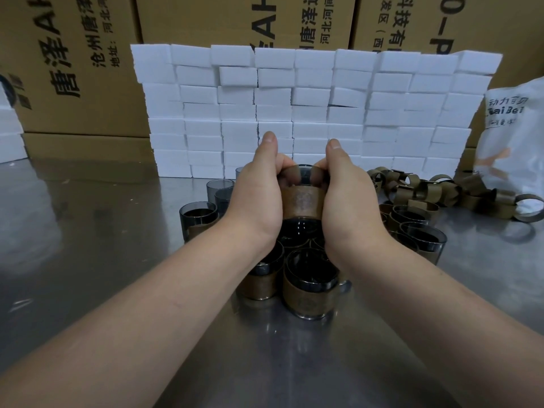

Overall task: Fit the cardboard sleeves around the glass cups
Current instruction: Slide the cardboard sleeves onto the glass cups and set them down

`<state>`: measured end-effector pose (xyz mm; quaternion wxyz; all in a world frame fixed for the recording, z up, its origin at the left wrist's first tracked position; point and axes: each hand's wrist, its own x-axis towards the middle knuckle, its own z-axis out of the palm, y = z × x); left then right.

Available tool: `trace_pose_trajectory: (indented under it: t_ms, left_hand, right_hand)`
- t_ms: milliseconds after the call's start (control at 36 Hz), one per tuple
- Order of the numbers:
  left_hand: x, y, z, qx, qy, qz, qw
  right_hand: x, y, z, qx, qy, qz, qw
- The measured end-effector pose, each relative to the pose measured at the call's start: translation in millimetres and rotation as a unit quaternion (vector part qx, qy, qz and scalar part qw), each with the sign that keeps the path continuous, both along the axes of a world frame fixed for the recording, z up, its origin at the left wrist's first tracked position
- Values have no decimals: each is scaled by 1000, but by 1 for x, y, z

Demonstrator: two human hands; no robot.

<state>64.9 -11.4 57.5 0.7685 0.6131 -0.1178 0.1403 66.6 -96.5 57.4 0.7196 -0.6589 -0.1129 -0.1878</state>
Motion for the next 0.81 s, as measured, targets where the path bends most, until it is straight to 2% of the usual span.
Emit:
trace_pose_trajectory:
  t_ms: [806]
  left_hand:
    - [0, 0, 1, 27, -2, 39, 999]
  right_hand:
    - [0, 0, -1, -6, 6, 2, 1000]
